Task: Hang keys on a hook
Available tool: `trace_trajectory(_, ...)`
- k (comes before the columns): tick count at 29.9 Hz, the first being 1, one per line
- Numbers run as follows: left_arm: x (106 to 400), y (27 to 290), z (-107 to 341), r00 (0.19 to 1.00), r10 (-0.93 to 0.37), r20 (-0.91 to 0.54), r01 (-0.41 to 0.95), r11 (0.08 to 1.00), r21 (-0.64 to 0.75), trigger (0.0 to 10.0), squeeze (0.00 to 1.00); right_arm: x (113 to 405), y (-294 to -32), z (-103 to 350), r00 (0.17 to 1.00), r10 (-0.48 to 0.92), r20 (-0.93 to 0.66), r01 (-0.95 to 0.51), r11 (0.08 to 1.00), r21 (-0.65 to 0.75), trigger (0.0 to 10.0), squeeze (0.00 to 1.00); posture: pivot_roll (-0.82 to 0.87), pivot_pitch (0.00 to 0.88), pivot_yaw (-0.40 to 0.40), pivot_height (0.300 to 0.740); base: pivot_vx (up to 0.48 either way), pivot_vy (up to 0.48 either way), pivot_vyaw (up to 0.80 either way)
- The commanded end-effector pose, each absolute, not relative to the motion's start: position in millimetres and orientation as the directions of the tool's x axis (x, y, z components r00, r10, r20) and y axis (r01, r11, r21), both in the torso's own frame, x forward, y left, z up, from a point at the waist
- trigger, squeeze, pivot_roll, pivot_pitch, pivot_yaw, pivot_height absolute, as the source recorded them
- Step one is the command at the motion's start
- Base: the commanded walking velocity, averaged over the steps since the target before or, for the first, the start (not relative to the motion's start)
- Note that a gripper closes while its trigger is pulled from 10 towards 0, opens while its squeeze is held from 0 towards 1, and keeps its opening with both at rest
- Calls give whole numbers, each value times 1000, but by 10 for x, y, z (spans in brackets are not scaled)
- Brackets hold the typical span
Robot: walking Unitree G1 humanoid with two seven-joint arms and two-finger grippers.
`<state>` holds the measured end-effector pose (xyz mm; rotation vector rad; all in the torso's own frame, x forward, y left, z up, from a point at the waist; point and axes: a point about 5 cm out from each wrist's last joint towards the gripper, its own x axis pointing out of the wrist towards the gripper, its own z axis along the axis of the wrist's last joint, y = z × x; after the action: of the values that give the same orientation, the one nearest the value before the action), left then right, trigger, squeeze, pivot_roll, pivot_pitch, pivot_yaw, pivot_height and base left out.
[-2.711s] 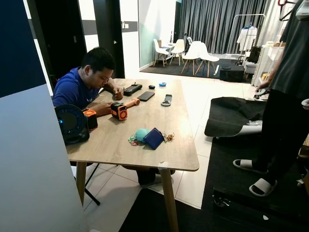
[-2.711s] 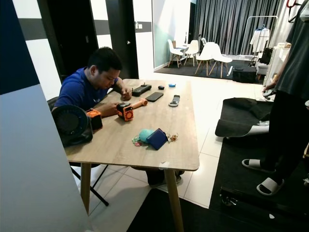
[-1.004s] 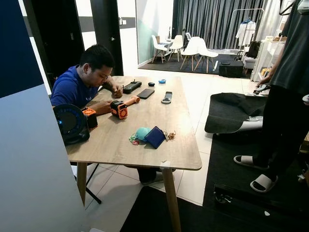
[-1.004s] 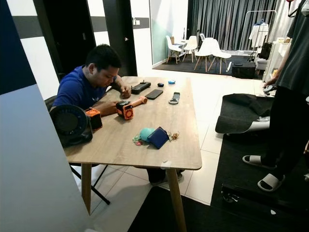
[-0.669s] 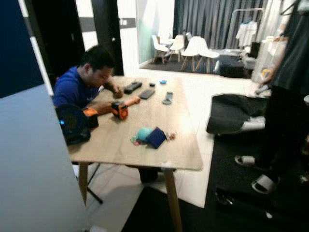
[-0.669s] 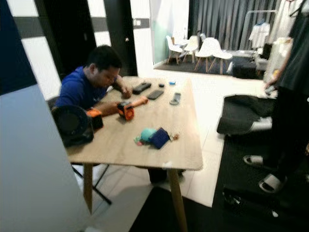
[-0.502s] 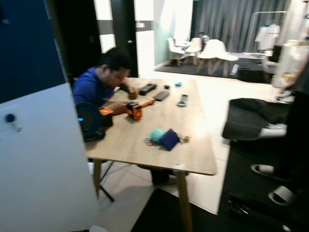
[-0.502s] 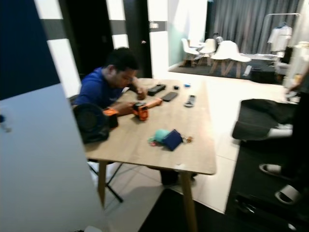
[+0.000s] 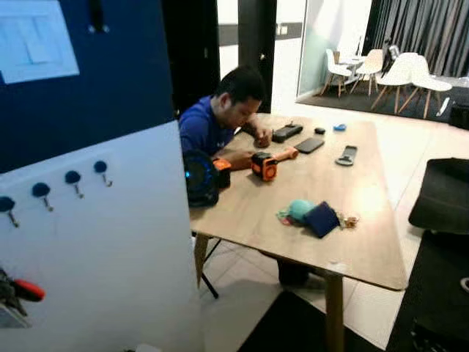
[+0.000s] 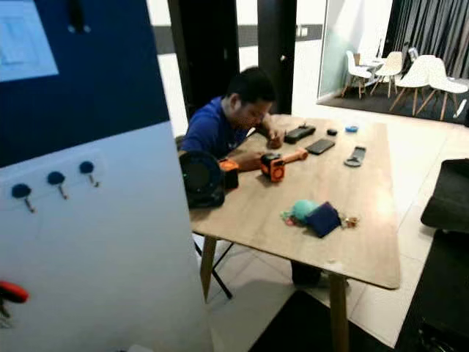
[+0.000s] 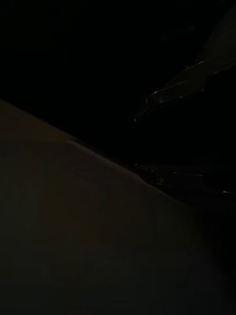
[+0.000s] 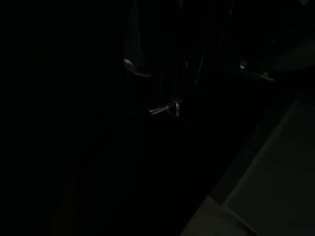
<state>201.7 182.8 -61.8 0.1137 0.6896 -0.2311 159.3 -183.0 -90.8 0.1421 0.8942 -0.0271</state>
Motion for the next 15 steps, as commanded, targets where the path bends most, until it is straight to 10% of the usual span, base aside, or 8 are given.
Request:
trace_trajectory(1, 1970, 1855, -644, 737, -169, -654, 250, 968, 32, 10000, 0, 1589, -1818, -912, 624, 41, -780, 82, 990, 118, 10000, 0, 74, 10, 19, 740, 0, 0, 800)
trace_trajectory(15, 1962, 1854, -648, 738, -167, -654, 246, 969, 30, 10000, 0, 1591, -1821, -911, 623, 42, -781, 78, 990, 116, 10000, 0, 75, 1, 14, 740, 0, 0, 800)
